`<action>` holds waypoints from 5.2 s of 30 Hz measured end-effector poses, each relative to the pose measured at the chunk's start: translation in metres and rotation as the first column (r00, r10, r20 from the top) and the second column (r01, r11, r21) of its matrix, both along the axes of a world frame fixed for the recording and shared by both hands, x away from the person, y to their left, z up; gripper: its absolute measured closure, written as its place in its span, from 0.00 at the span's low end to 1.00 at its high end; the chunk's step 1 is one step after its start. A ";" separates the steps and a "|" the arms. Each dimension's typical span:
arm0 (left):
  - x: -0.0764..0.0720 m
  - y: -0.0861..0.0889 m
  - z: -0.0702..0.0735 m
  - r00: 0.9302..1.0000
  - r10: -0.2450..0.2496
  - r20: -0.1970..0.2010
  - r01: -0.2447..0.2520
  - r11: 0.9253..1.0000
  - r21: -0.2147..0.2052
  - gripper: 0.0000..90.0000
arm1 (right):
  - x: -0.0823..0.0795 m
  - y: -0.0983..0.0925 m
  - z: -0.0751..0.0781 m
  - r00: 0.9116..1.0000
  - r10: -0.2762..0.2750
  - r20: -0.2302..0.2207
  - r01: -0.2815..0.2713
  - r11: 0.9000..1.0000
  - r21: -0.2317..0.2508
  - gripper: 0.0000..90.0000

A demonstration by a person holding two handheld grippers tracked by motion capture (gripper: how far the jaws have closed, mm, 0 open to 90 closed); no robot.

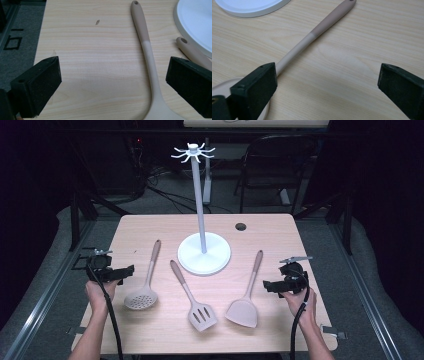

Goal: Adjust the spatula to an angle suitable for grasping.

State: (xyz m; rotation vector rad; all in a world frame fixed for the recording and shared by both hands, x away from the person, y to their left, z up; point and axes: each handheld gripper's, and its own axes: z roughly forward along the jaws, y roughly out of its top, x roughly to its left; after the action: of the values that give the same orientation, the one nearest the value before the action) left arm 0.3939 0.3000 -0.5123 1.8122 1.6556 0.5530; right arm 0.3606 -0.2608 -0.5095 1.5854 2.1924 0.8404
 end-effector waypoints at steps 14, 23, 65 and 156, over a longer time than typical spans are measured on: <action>0.001 -0.004 0.002 0.999 0.048 0.005 -0.047 0.998 -0.035 0.00 | 0.011 0.017 -0.006 0.998 -0.013 -0.063 0.015 0.999 0.035 0.17; 0.007 -0.011 0.000 1.000 -0.008 -0.019 0.007 1.000 -0.009 0.00 | 0.018 0.026 -0.012 0.996 0.009 -0.089 -0.005 0.999 0.046 0.23; 0.016 -0.017 -0.002 0.993 -0.101 -0.055 0.103 0.994 0.038 0.02 | 0.029 0.062 -0.044 0.969 0.115 -0.219 -0.109 0.993 0.039 0.61; 0.018 -0.026 -0.003 0.986 -0.156 -0.064 0.160 0.985 0.068 0.02 | 0.045 0.058 -0.037 0.940 0.125 -0.317 -0.195 0.960 -0.199 0.84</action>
State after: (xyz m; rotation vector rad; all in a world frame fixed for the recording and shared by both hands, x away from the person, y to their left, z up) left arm 0.4118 0.2738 -0.5149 2.0094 1.5303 0.5001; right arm 0.4059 -0.2031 -0.5462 1.5184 2.5535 0.3825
